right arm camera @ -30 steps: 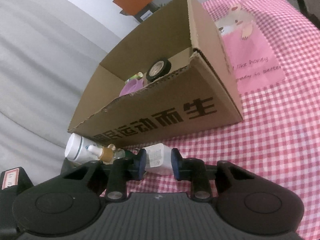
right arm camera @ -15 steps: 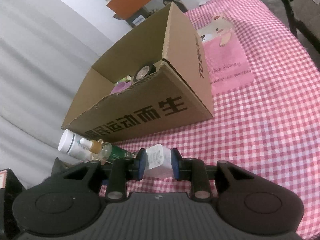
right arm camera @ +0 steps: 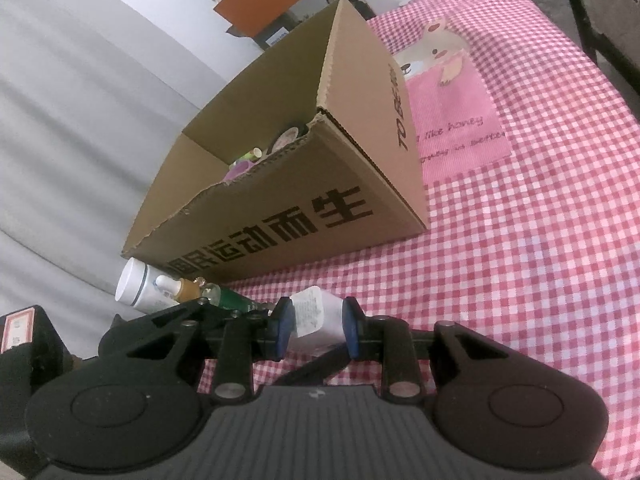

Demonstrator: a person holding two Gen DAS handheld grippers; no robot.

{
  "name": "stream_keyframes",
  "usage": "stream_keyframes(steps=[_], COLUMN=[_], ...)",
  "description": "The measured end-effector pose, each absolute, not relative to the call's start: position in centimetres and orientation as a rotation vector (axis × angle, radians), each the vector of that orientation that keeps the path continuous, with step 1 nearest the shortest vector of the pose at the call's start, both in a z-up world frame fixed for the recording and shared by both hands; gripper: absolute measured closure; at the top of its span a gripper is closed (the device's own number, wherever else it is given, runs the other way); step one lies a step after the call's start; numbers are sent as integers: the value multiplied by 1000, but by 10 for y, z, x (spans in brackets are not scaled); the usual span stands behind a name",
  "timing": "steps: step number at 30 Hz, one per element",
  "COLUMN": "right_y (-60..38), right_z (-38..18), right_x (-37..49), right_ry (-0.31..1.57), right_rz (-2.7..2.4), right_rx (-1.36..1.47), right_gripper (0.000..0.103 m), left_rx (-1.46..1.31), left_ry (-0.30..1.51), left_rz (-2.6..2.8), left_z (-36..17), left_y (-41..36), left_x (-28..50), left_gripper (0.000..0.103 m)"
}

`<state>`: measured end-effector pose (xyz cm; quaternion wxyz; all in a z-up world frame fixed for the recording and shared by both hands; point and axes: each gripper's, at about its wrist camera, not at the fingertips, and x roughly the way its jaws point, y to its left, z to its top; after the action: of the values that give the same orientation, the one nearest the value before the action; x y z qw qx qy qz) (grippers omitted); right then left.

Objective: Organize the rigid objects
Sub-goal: 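Lift the white plug charger and carry it over the box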

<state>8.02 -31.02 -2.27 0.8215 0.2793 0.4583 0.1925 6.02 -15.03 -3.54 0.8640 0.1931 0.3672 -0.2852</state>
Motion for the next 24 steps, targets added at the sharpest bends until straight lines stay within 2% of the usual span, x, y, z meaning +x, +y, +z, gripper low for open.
stream_keyframes(steps=[10, 24], right_y=[-305, -295], right_z=[-9, 20], right_x=[67, 50], right_ry=[943, 881], right_rz=[399, 383], right_rx=[571, 561], right_gripper=[74, 74], left_rx=[360, 314], left_ry=[766, 723], left_rz=[-613, -641], left_z=[-29, -4], left_y=[-148, -135], left_x=[52, 33], left_gripper=[69, 71])
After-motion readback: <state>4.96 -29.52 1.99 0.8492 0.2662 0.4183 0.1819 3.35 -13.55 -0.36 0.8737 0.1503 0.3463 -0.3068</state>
